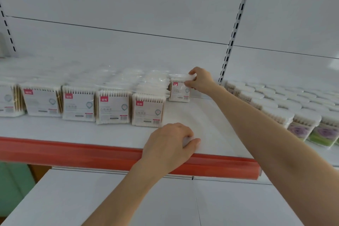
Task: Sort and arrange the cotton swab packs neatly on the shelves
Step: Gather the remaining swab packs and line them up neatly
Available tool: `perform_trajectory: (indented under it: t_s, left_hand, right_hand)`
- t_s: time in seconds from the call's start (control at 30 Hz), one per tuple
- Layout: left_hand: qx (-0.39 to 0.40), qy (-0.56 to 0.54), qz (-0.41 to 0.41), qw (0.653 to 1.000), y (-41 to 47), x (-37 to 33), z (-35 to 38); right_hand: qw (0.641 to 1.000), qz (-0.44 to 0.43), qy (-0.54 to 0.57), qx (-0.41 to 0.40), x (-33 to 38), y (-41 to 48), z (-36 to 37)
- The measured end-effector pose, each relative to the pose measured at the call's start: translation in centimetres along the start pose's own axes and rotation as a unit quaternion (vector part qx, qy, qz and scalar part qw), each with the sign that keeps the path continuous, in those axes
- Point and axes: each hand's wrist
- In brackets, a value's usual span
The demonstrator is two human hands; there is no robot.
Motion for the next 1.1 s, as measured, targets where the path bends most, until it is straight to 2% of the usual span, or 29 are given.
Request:
perform_trajectory:
  t_s: [0.17,0.23,0.43,0.57,0.77,1.0,1.1]
  left_hand:
    - [-0.019,0.038,0.037,0.998,0.1,0.3,0.3]
    - [-0.04,0.043,0.058,0.997,0.0,0.3,0.3]
    - [-0.119,0.027,0.197,0.973,0.5,-2.3,1.3]
    - [-0.134,-0.022,0.273,0.952,0.8,-8.0,2.9]
    - [-0.092,-0.071,0.362,0.925,1.6,-18.8,8.9]
    - [-0.046,-0.096,0.396,0.912,2.8,-33.6,18.1]
    - [-0.016,-0.103,0.401,0.91,3.8,-39.1,21.3]
  right_hand:
    - [0.998,-0.013,-0.022,-0.05,1.0,-2.9,-2.8]
    - [0.994,-0.019,-0.067,-0.084,1.2,-4.9,-4.6]
    - [0.981,0.024,-0.091,-0.169,-0.8,-13.5,-9.3]
    - [0.967,0.071,-0.107,-0.22,-4.3,-20.2,-12.6]
    - [0.946,0.168,-0.138,-0.24,-14.3,-31.1,-18.2]
    - [0.907,0.299,-0.173,-0.24,-27.5,-44.3,-27.2]
    - [0.895,0.324,-0.169,-0.256,-32.1,-48.6,-31.1]
Point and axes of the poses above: each hand's wrist, its own y-axis towards the middle knuckle, its own z-axis out of the palm, x = y × z, and after that the axes turned 8 degrees about x, right-handed
